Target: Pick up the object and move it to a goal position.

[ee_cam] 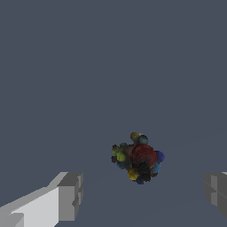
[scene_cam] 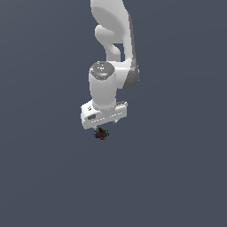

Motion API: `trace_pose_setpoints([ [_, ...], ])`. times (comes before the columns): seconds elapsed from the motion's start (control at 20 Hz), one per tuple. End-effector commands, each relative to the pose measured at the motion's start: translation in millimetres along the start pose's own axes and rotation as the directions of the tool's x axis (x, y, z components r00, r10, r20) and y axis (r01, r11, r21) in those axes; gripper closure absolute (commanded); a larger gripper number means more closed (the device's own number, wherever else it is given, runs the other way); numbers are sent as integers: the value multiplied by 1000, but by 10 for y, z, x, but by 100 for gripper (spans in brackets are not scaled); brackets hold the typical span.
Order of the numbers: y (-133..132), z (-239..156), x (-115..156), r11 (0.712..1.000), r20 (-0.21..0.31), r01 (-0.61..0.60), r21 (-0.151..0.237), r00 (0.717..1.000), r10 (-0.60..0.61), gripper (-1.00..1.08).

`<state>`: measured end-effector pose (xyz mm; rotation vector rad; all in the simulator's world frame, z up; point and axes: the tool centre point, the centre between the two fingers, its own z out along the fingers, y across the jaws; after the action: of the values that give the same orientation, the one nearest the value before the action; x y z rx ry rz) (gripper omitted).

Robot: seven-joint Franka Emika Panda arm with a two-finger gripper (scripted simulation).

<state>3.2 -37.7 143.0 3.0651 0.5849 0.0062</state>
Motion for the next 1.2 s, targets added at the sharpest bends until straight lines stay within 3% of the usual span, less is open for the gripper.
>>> trace_pose_setpoints([
  [0.0,24,59,-22,998,1,65,1,998,-65,-92],
  [0.5,109,287,-109,949,2,316,7,949,-316,-92],
  [1.15,187,547,-216,810,-8,586,14,810,-586,-92],
])
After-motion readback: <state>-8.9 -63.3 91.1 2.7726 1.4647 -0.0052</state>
